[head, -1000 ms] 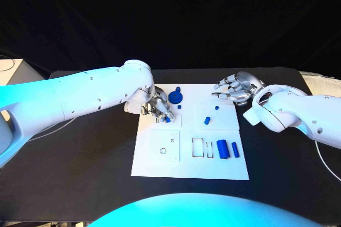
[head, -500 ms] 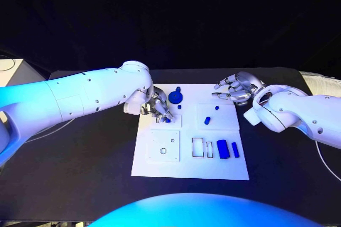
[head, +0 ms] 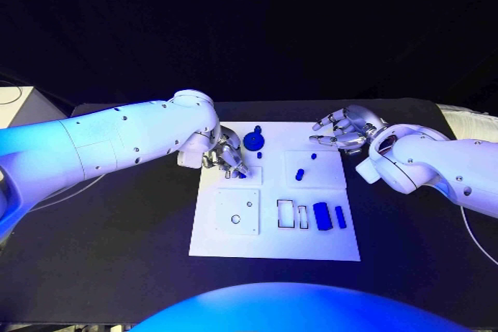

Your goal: Assemble the parts on the task board

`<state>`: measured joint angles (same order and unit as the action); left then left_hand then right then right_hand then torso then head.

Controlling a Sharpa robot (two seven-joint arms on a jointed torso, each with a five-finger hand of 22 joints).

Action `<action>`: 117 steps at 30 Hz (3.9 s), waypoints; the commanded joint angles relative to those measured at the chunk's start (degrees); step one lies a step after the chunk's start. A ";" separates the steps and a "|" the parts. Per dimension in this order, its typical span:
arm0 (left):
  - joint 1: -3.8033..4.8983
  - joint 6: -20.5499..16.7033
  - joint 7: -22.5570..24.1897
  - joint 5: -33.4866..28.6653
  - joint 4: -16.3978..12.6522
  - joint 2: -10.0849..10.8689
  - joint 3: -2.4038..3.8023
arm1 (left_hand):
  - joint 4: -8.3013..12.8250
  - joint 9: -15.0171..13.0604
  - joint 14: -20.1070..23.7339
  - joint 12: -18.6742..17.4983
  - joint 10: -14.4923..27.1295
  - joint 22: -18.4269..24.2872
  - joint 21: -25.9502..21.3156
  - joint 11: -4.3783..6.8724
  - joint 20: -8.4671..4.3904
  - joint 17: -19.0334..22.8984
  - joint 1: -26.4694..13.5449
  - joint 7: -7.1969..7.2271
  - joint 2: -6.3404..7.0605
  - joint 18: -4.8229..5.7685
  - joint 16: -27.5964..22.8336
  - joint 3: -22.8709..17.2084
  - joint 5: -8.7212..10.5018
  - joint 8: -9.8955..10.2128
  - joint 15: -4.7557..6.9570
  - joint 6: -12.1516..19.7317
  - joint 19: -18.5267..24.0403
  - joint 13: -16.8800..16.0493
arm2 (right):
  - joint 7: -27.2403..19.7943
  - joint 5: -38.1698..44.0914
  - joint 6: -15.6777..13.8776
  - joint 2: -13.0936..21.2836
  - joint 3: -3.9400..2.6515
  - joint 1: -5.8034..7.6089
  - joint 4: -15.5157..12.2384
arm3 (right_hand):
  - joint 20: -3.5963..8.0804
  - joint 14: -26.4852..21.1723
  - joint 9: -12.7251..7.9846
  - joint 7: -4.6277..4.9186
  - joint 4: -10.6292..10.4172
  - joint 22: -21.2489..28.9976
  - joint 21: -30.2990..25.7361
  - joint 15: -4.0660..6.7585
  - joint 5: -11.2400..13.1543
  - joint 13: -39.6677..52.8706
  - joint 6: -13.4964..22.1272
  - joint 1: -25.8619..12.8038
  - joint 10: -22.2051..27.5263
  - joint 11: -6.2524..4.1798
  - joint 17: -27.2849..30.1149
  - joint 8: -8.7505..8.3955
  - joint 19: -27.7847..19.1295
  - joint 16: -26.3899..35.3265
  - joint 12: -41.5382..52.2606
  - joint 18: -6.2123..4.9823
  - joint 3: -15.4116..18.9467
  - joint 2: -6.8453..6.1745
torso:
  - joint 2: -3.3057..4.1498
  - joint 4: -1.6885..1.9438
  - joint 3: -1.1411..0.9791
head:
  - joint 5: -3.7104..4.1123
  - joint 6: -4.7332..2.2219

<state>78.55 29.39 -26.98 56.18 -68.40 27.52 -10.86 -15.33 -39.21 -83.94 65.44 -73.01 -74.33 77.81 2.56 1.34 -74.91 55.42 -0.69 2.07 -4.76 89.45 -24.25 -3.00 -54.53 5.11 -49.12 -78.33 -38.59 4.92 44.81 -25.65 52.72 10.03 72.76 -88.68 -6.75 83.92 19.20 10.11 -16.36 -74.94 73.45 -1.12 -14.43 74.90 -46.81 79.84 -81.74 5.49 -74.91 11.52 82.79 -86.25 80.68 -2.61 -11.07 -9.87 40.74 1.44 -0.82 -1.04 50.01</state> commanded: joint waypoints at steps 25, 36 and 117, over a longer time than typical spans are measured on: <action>-0.73 -2.83 -4.63 -3.56 -0.65 2.01 0.70 | 1.92 1.30 -5.32 -2.26 1.93 1.61 -1.78 -0.31 0.13 -12.80 5.89 -0.88 -2.63 0.15 -0.91 0.04 0.17 1.86 0.04 1.04 1.06 3.67 | -0.49 0.37 0.42 0.06 -0.01 -0.16 -0.01 | 0.16 4.03 -0.05 0.08 0.10 -5.27 -0.36 0.36 -0.31 5.96 0.33 -0.53 0.23 -0.27 -7.53 0.30 -0.16 0.34 -0.02 -1.14 0.36 -0.02 | 0.00 -0.02 -0.04 | -0.06 -0.01; -0.73 -2.72 -4.57 -5.06 -1.18 2.42 0.88 | 0.08 2.74 -5.25 -2.73 2.27 1.80 -2.05 -0.80 0.42 -12.57 4.38 -1.44 -0.51 0.10 -1.08 2.76 0.16 4.23 -0.38 0.61 1.21 4.30 | -0.49 0.37 0.43 0.07 -0.01 -0.18 -0.01 | 0.16 4.03 -0.05 0.08 0.10 -5.27 -0.36 0.36 -0.31 5.96 0.33 -0.53 0.23 -0.27 -7.53 0.30 -0.16 0.34 -0.02 -1.14 0.36 -0.02 | -0.03 0.03 -0.01 | -0.07 -0.01; -6.15 -46.17 -1.08 9.93 -24.64 17.02 0.74 | -1.48 2.49 1.54 -9.37 11.75 17.97 -17.88 -3.64 2.47 3.59 7.93 -4.46 5.74 -3.61 -14.11 8.32 0.08 5.36 -2.76 7.04 12.35 13.90 | -5.58 -1.02 -7.31 0.79 -0.01 -0.64 0.22 | 0.20 1.93 -0.13 -0.02 0.27 -0.03 -9.95 0.48 -0.69 1.63 0.35 0.14 4.35 -0.39 -1.52 0.97 -4.50 4.35 -4.61 -3.02 0.16 -0.01 | -0.10 0.07 -0.14 | -0.03 -0.01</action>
<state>72.62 -10.49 -29.21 63.00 -92.56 44.43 -10.07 -16.84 -36.69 -82.69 56.25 -61.59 -56.78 60.36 -1.06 3.86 -71.71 63.04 -5.14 7.70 -7.50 75.71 -15.64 -2.66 -49.00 2.42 -42.32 -66.28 -24.78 1.84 44.48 -29.87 53.51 10.03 72.15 -88.50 -6.57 83.91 19.13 10.10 -16.18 -74.17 63.47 -1.12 -14.88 74.83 -46.80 79.84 -77.50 5.15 -74.58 12.41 78.23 -81.78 76.02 -5.42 -10.91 -9.88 40.65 1.48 -0.94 -0.98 50.01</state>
